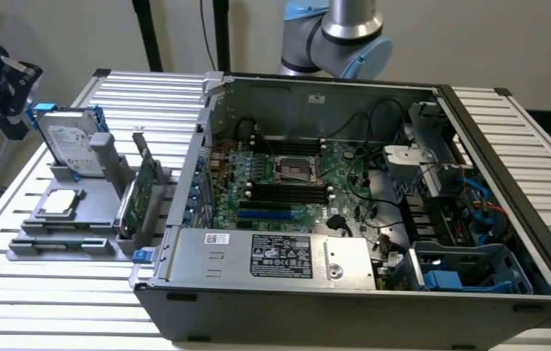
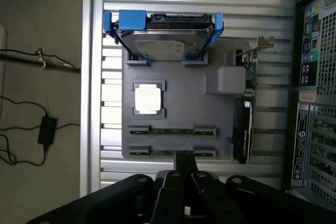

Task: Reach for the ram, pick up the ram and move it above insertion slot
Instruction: 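Reach for the ram, then pick up the ram and move it above insertion slot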

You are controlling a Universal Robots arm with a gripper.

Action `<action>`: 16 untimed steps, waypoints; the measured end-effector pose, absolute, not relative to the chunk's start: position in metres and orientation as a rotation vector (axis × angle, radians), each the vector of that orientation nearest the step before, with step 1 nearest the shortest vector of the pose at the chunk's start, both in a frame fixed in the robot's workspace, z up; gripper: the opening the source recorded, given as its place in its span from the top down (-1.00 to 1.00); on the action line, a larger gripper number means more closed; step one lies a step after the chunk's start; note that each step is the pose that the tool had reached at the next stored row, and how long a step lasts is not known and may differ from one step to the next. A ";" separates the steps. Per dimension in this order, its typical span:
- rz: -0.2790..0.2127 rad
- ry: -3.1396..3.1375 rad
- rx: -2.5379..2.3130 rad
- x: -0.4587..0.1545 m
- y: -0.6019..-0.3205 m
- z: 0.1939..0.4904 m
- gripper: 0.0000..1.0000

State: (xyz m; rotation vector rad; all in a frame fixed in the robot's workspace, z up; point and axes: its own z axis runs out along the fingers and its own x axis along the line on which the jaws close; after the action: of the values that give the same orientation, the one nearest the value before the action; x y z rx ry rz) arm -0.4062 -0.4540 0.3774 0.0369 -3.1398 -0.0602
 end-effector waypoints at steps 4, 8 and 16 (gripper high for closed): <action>-0.060 -3.137 0.109 -0.406 -0.454 0.377 0.79; -0.060 -3.130 0.222 -0.406 -0.454 0.377 0.79; -0.059 -3.102 0.451 -0.406 -0.454 0.377 0.79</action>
State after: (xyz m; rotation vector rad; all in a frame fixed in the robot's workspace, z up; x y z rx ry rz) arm -0.4063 -0.4540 0.3772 0.4506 -3.1024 -0.0593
